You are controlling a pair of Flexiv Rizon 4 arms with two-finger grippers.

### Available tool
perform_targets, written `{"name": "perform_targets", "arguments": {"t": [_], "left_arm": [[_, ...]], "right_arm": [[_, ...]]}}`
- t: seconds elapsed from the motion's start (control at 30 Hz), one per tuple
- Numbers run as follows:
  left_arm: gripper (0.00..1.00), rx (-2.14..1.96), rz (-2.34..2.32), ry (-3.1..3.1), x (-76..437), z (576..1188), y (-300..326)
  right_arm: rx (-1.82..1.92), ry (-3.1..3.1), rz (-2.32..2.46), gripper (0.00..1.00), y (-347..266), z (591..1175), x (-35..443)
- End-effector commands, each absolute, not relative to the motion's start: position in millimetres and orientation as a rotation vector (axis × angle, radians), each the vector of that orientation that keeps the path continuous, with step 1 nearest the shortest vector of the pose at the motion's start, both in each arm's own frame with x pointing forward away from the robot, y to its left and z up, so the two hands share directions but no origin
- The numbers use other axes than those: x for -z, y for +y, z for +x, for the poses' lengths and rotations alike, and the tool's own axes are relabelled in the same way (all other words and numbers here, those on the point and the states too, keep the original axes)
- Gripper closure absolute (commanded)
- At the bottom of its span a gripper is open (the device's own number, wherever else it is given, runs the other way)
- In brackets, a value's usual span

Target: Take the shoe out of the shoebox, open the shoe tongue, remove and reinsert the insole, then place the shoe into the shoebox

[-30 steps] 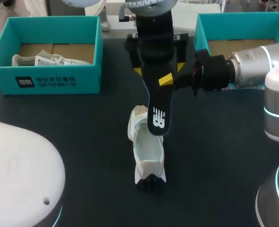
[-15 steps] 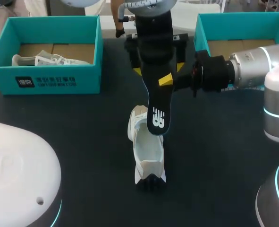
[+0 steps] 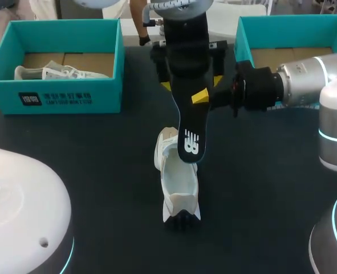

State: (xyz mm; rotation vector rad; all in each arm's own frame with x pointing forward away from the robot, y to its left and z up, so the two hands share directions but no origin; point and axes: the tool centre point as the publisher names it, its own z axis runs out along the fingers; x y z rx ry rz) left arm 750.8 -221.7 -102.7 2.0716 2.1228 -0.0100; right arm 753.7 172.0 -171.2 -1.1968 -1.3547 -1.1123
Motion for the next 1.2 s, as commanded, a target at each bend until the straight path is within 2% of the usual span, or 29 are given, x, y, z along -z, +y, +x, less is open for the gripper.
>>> {"name": "perform_targets", "arguments": {"t": [0.03, 0.87, 1.2], "left_arm": [[0.00, 0.009, 2.072, 2.123, 103.2, 751.7, -221.7], [0.00, 0.945, 1.870, 1.894, 97.5, 745.3, -193.7], [0.00, 1.029, 1.796, 1.878, 92.6, 738.4, -191.1]], "right_arm": [[1.113, -1.354, -1.199, 1.00, 173.5, 753.6, 171.7], [1.113, -1.354, -1.199, 1.00, 173.5, 753.6, 171.7], [1.113, -1.354, -1.199, 1.00, 173.5, 753.6, 171.7]]}}
